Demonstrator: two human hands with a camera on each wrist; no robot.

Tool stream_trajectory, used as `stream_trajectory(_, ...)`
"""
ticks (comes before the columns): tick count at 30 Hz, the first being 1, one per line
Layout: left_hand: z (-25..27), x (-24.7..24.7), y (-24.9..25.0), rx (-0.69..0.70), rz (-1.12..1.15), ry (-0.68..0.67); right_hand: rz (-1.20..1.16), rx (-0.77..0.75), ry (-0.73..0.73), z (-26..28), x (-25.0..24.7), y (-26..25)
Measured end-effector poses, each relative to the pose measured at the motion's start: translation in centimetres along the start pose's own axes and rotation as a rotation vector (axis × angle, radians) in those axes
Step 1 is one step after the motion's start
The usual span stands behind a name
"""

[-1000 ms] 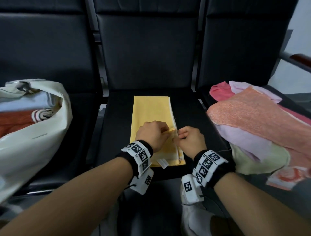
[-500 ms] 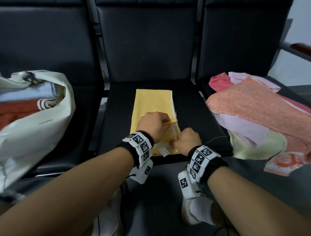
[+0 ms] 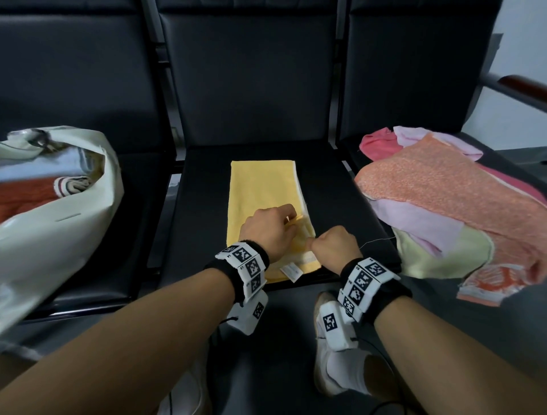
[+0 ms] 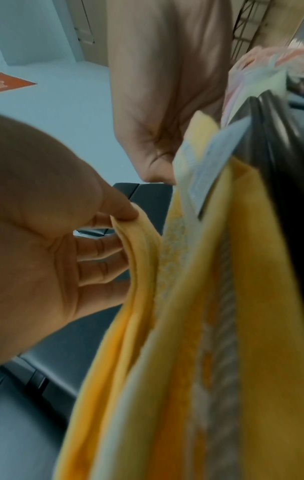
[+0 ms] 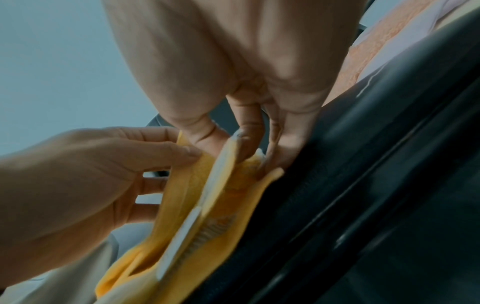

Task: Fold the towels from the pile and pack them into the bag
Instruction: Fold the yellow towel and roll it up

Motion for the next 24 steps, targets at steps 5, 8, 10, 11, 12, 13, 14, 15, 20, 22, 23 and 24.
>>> stream_trajectory(5, 0.3, 1.2, -0.6, -0.032, -0.023, -0.067, -0.033, -0.038, 0.024, 0.6, -0.4, -0.3)
stream_trajectory(8, 0.4, 1.5, -1.1, -0.069, -0.046, -0.112, -0.043, -0.092, 0.042, 1.0, 0.1, -0.6)
stream_trajectory(10, 0.7, 1.7, -1.3, -0.078, -0.063, -0.122, -0.046, -0.107, 0.036, 1.0, 0.5, -0.7)
stream_trajectory(11, 0.8, 1.7, -1.3, -0.078, -0.07, -0.125, -0.05, -0.103, 0.037, 0.9, 0.5, -0.6)
stream_trajectory(12, 0.9, 1.8, -1.3, -0.075, -0.071, -0.13, -0.058, -0.094, 0.044, 0.7, 0.5, -0.5)
stream_trajectory(13, 1.0, 2.0, -1.3, -0.072, -0.066, -0.141, -0.065, -0.083, 0.057, 0.6, 0.3, -0.3)
stream_trajectory(14, 1.0, 2.3, -1.2, -0.068, -0.051, -0.155, -0.069, -0.073, 0.067, 0.5, 0.2, -0.1)
stream_trajectory(15, 1.1, 2.5, -1.2, -0.062, -0.025, -0.167, -0.065, -0.067, 0.073, 0.5, 0.1, 0.1)
stream_trajectory(20, 1.5, 2.2, -0.1, 0.011, 0.084, -0.105, -0.029, -0.058, 0.019, 0.4, 0.1, 0.6)
stream_trajectory(22, 1.7, 1.6, 0.5, 0.06, 0.053, -0.055, -0.017, -0.052, -0.016, 0.3, 0.1, 0.7)
stream_trajectory(23, 1.8, 1.2, 0.9, 0.082, 0.028, -0.035, -0.009, -0.05, -0.034, 0.3, 0.1, 0.8)
stream_trajectory(24, 1.9, 1.0, 1.1, 0.105, 0.003, -0.022, 0.001, -0.051, -0.049, 0.3, 0.1, 0.8)
Point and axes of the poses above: each hand's wrist, its own z-axis away from the middle knuckle, its own x-axis out of the palm, y = z × x, the point moved 5 cm from there along -z, towards the middle knuckle, and after that the axes turned 7 degrees about z, right-handed, at the moved point
